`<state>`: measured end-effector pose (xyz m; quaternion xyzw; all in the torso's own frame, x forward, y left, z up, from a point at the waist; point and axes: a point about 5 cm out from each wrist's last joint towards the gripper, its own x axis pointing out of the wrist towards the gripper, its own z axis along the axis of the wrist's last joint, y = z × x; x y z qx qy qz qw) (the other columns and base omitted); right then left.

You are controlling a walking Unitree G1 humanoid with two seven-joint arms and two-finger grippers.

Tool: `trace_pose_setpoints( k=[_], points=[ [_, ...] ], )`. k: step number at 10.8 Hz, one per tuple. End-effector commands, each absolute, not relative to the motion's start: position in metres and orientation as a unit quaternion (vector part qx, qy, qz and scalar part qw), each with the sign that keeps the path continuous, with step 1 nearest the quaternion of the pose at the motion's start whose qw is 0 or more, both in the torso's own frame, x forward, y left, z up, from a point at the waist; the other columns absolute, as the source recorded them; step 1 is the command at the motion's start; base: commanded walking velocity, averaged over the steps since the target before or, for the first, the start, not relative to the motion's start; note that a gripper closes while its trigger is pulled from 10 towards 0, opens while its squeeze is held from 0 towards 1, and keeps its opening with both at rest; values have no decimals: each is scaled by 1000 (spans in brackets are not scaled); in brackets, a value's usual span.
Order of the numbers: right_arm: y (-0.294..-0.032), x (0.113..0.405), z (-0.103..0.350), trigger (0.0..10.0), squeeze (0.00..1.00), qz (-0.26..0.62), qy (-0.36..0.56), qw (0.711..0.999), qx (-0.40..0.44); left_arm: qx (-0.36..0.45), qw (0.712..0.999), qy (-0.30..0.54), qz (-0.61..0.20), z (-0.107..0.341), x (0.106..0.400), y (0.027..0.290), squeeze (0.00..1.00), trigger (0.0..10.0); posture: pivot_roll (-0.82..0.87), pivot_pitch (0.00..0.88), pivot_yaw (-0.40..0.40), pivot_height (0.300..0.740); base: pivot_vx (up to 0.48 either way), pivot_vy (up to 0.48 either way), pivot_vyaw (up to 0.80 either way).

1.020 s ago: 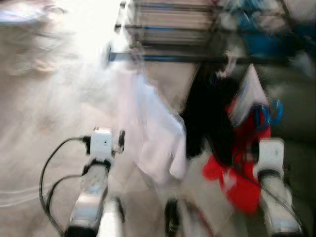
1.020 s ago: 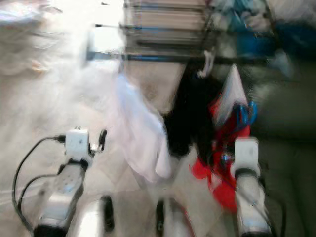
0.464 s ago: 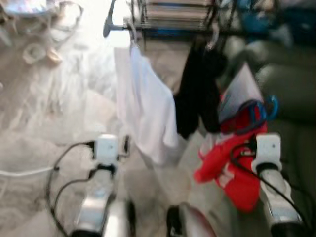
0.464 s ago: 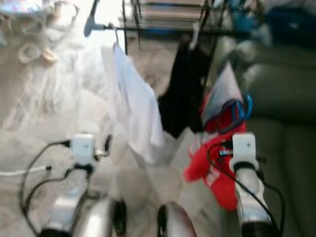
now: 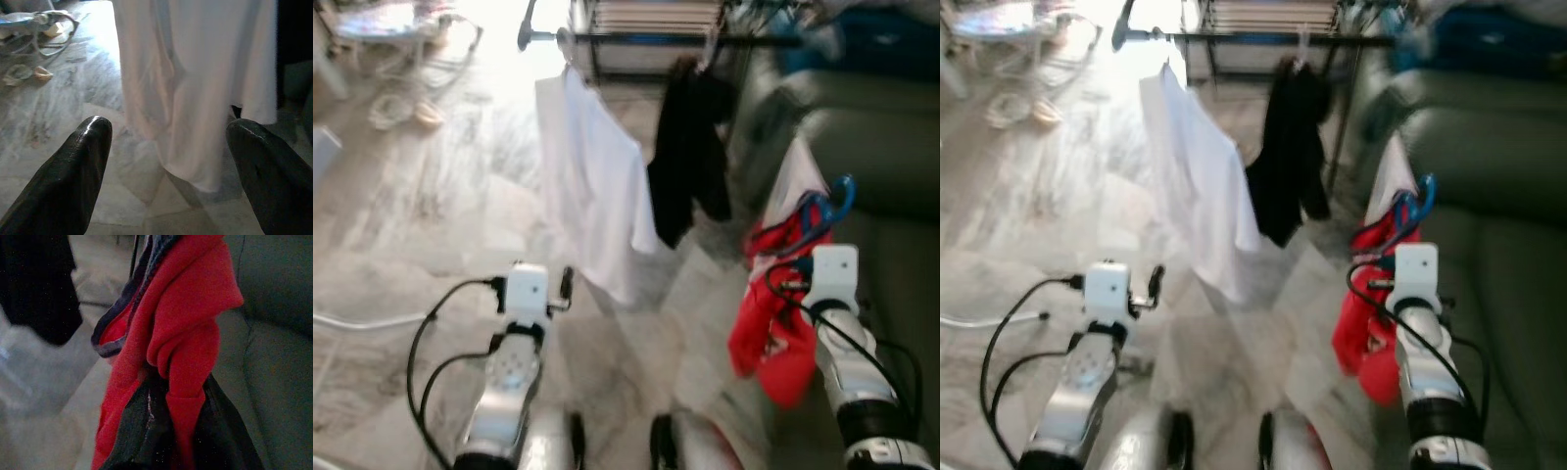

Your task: Hang hanger

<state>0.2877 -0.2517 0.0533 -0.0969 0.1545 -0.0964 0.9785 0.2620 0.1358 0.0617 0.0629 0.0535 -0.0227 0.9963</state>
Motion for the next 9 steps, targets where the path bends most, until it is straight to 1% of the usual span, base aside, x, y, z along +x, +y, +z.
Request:
trace_pose_setpoints(
  k=[1, 2, 3, 4, 5, 6, 8, 9],
  points=[
    [-238, 289, 50, 10000, 0, -65, 155, 982, -87, 68, 996, 64, -17, 58, 259, 141, 0, 10000, -2, 192, -32, 740, 0, 0, 0],
    [-228, 290, 49, 10000, 0, -53, 151, 985, -71, 66, 996, 63, -15, 57, 257, 140, 0, 10000, 7, 191, -42, 740, 0, 0, 0],
    [-218, 287, 41, 10000, 0, -86, 164, 982, -24, 59, 996, 64, -2, 57, 256, 142, 0, 10000, 15, 189, -46, 740, 0, 0, 0],
    [-214, 274, 22, 10000, 0, -157, 217, 960, 76, 50, 996, 78, 7, 54, 255, 143, 0, 10000, 17, 190, -46, 740, 0, 0, 0],
    [-209, 260, 12, 10000, 0, -176, 222, 955, 85, 46, 996, 81, 2, 54, 255, 143, 0, 10000, 6, 189, -36, 740, 0, 480, 0],
    [-209, 254, 11, 10000, 0, -183, 219, 955, 80, 52, 996, 76, -6, 55, 258, 143, 0, 10000, -4, 188, -34, 740, 0, 480, 0],
    [-219, 256, 16, 10000, 0, -187, 210, 958, 58, 53, 996, 70, -13, 57, 264, 139, 0, 10000, -10, 185, -34, 740, 0, 480, 0],
    [-227, 265, 25, 10000, 0, -194, 203, 958, 57, 51, 996, 71, -12, 57, 264, 137, 0, 10000, -10, 185, -34, 740, 0, 480, 0]
  ],
)
